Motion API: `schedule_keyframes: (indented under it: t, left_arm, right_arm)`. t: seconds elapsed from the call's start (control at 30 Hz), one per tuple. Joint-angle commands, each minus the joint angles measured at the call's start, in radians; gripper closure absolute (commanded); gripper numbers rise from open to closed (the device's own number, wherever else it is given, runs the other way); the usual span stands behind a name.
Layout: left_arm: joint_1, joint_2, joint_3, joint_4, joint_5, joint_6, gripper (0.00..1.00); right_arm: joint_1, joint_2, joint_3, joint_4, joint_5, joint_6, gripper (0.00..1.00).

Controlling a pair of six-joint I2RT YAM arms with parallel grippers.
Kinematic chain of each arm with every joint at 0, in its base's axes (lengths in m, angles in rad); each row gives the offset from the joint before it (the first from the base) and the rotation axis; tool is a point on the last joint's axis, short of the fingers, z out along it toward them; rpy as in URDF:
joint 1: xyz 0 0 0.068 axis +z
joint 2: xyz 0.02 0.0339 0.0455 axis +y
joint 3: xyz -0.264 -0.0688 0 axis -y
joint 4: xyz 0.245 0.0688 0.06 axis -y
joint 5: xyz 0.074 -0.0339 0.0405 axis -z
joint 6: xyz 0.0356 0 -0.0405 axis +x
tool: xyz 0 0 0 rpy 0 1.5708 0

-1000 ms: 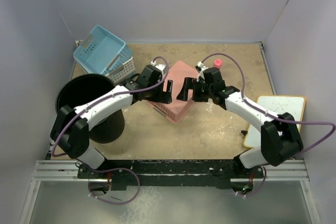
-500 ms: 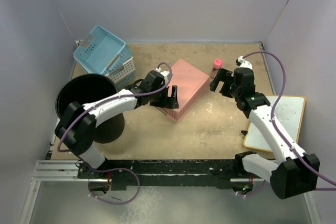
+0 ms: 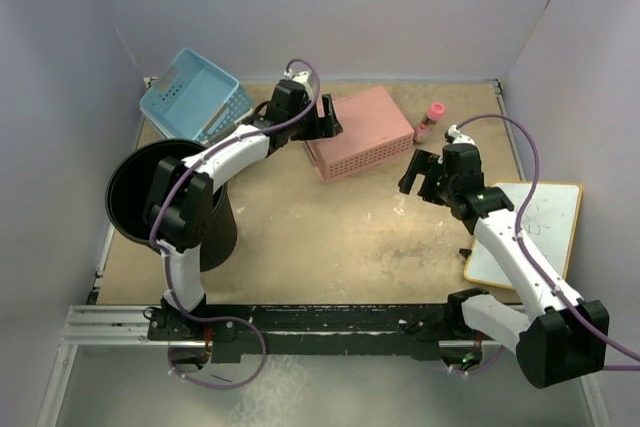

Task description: Turn the large container upside down

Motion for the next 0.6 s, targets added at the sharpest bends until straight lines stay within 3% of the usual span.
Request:
schedule_keyframes:
  t: [0.0,0.2,0.43,0.57]
  left_arm:
    - [-0.011,-0.099,0.079,-0.036,0.035,0.051,0.2]
    - [-0.009,-0.225,0.088,-0.221,-0.054,0.145,0.2]
    - [-0.002,-0.268,0.039,-0.336,-0.185,0.138,0.2]
    - [-0.002,-0.32,0.114,-0.412,-0.264,0.181,0.19]
  right_arm:
    - [0.0,-0.036,0.004,-0.018,-0.015,0.004,0.01]
    - [0.0,-0.022,0.024,0.035,0.073,0.017,0.0]
    - [0.0,0.027,0.07,0.048,0.068,0.039,0.01]
    - [0.0,-0.009,0.066,0.047,0.126,0.031,0.01]
